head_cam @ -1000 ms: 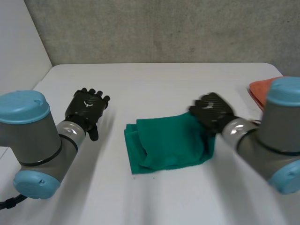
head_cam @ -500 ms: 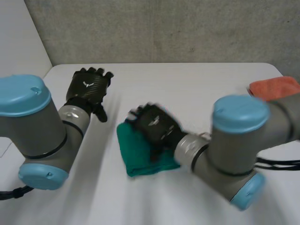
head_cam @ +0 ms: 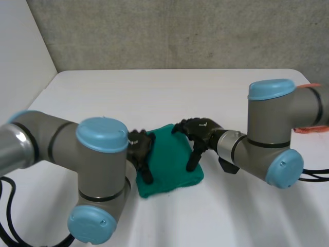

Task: Fold the laundry.

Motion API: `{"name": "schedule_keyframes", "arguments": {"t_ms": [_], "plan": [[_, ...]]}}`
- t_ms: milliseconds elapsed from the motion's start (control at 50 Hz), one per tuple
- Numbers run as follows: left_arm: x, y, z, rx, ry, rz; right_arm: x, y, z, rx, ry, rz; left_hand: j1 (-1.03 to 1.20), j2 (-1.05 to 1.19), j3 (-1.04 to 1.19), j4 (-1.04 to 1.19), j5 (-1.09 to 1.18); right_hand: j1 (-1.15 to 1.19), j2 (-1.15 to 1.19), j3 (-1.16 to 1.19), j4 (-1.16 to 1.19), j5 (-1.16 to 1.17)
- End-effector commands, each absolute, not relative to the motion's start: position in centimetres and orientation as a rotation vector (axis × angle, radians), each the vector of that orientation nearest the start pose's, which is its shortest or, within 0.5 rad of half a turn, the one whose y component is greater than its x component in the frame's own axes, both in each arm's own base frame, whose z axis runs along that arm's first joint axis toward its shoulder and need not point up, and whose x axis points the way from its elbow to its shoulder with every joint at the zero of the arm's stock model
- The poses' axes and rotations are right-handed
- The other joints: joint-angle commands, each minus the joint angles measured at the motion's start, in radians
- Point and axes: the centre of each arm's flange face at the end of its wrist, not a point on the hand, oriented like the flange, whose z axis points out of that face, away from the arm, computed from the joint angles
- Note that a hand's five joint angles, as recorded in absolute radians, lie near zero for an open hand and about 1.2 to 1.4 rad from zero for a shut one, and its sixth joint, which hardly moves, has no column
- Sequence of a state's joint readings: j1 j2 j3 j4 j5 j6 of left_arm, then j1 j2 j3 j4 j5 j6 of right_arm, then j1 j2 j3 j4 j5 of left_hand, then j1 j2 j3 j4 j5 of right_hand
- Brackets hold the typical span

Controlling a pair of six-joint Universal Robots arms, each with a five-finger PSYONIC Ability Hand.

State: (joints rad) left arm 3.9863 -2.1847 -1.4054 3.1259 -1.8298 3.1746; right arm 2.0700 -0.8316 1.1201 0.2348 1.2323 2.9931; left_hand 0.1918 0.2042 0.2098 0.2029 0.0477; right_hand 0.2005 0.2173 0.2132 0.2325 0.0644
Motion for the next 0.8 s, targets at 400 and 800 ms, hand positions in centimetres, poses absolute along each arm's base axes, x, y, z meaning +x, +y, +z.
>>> {"name": "schedule_keyframes", "arguments": {"t_ms": [400, 800], "plan": [[-32.1, -21.6, 20.5, 0.796, 2.563, -1.948, 32.1, -27.4, 18.7, -1.115, 2.096, -1.531, -0.016, -0.029, -0.034, -0.027, -0.047, -0.026, -0.043, -0.039, -0.058, -0.064], [-31.2, -22.0, 26.3, 1.064, 2.48, -2.202, 28.9, -20.9, 17.2, -1.344, 2.015, -1.456, -0.016, -0.029, -0.034, -0.028, -0.047, 0.096, 0.079, 0.083, 0.064, 0.057]]}}
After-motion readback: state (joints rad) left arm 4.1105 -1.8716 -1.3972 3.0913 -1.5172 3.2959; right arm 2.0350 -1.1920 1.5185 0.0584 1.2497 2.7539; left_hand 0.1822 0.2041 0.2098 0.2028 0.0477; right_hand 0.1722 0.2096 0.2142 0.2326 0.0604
